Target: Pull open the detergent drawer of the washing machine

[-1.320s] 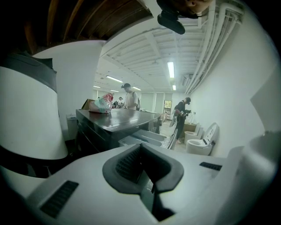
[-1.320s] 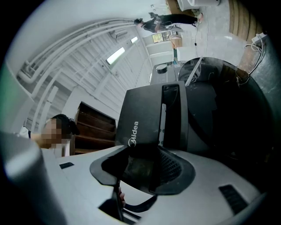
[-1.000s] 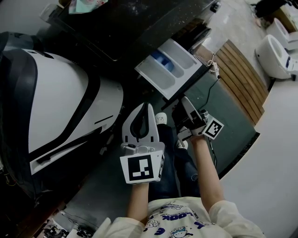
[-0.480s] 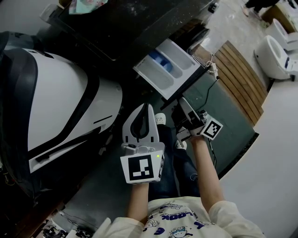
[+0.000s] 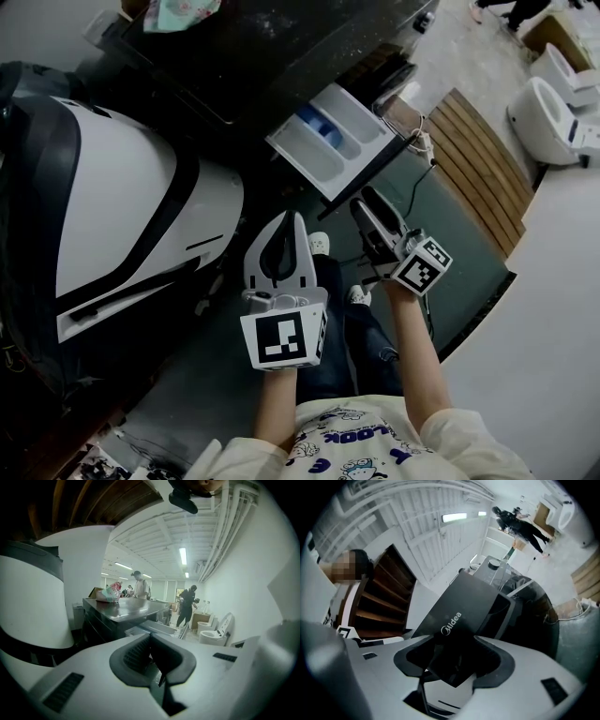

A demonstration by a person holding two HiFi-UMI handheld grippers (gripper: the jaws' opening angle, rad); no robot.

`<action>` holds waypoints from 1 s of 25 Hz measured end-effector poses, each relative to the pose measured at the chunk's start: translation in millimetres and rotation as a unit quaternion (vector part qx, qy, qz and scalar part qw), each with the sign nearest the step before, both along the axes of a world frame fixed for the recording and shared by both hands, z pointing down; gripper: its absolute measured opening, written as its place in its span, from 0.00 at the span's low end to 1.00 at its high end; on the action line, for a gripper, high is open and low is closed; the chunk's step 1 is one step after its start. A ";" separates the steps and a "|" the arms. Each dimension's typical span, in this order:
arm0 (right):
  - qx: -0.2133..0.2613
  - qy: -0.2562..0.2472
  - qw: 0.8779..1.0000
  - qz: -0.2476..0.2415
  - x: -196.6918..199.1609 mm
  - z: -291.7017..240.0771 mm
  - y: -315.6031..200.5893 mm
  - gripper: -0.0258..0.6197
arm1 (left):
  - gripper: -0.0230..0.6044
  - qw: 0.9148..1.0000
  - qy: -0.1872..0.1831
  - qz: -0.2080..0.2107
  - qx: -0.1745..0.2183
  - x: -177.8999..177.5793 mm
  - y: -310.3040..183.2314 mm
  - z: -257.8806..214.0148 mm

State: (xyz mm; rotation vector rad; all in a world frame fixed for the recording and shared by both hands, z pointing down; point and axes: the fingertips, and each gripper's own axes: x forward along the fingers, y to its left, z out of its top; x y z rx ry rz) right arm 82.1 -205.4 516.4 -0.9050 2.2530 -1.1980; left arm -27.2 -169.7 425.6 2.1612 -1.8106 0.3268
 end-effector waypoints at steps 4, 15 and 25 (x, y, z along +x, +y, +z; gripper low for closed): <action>0.018 0.075 0.996 0.034 17.7 -10.7 -1.0 0.45 | 0.06 1.000 0.004 -0.001 0.003 3.8 5.8 -5.1; 0.114 0.281 0.951 0.064 41.6 -70.1 19.3 0.34 | 0.06 1.000 0.006 -0.012 0.015 8.0 25.0 -30.0; 0.146 0.383 0.910 0.069 47.6 -117.0 44.7 0.17 | 0.06 0.999 -0.001 -0.030 0.031 9.4 45.5 -57.7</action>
